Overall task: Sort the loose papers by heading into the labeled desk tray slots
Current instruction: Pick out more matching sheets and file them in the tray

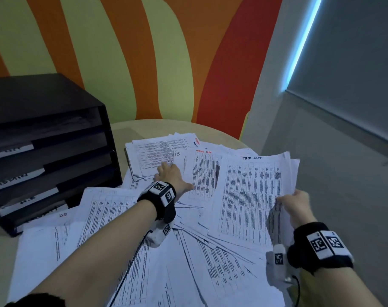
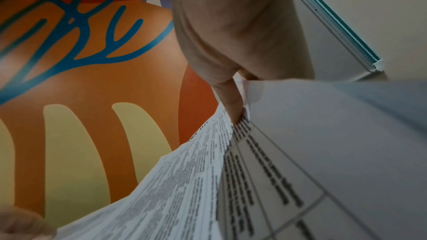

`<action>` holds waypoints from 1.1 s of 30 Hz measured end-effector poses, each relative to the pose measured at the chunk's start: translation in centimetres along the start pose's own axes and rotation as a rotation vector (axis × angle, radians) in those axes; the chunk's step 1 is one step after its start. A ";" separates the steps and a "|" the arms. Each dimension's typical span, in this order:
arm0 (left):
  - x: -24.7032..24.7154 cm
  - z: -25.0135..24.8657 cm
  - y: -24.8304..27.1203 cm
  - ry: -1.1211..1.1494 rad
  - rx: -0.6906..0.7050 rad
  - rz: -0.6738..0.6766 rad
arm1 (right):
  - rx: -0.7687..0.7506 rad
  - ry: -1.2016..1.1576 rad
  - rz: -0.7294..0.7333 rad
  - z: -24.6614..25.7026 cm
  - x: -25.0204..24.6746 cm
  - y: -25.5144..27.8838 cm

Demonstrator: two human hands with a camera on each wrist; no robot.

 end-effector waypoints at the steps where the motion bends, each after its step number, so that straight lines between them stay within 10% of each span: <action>1: 0.5 -0.6 0.0 0.028 0.023 0.025 | 0.002 0.007 0.000 0.1 0.0 0.1; 12: 2.5 -4.0 -0.2 0.195 0.022 0.192 | 0.002 0.045 0.020 -0.2 1.1 0.4; 28: -10.9 9.8 -0.1 1.085 0.026 -0.408 | 0.018 -0.031 -0.040 -1.0 0.8 0.1; 33: -9.9 8.0 0.1 1.126 0.062 -0.185 | 0.005 -0.104 0.075 0.5 2.6 1.2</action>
Point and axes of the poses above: each hand's wrist, its own y-axis away from the middle knuckle, its own x-axis out of the palm, z = x × y, the point moved 10 cm from there along -y, towards the middle knuckle
